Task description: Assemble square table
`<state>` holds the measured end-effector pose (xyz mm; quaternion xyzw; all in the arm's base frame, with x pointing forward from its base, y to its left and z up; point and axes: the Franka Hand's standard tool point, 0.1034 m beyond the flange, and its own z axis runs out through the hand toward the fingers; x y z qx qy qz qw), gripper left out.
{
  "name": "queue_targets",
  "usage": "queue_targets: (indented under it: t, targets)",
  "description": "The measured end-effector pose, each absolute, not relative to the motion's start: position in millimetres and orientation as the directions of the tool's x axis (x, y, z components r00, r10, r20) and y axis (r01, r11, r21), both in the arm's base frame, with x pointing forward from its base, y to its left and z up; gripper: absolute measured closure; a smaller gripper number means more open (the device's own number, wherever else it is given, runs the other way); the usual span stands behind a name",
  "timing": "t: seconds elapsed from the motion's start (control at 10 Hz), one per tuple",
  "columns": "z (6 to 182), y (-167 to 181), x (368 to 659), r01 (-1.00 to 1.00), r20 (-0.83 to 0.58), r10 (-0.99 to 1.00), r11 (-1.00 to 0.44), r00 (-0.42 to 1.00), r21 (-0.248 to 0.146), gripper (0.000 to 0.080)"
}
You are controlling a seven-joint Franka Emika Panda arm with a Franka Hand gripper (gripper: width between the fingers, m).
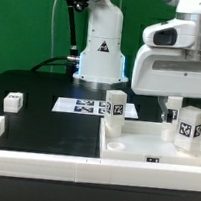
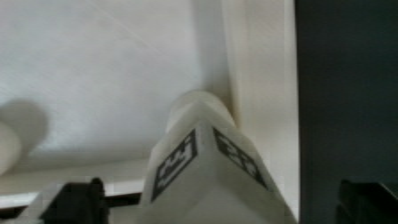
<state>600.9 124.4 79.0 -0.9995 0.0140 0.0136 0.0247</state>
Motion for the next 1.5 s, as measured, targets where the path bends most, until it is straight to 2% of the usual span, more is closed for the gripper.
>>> queue_targets:
  t: [0.4, 0.8, 0.9, 1.0, 1.1, 1.2, 1.3, 1.5]
  targets:
    - [79.1, 125.0, 601.0, 0.236, -0.014, 0.237, -0.971, 0.972, -0.047, 0.015]
    - [79.1, 123.0, 602.7, 0.408, 0.009, 0.408, -0.912, 0.913, -0.04, 0.015]
    - [78.8, 122.7, 602.7, 0.418, 0.009, 0.418, -0.907, 0.908, -0.04, 0.0176]
    - [78.4, 122.0, 602.7, 0.416, 0.008, 0.416, -0.908, 0.909, -0.04, 0.0341]
    - [78.3, 121.9, 602.7, 0.416, 0.008, 0.416, -0.909, 0.91, -0.04, 0.0341]
    - [78.1, 121.7, 602.6, 0.415, 0.007, 0.415, -0.909, 0.91, -0.04, 0.0479]
    - [78.2, 121.7, 602.7, 0.415, 0.008, 0.415, -0.909, 0.91, -0.04, 0.0511]
    - [78.1, 121.6, 602.7, 0.404, 0.007, 0.404, -0.914, 0.915, -0.04, 0.0511]
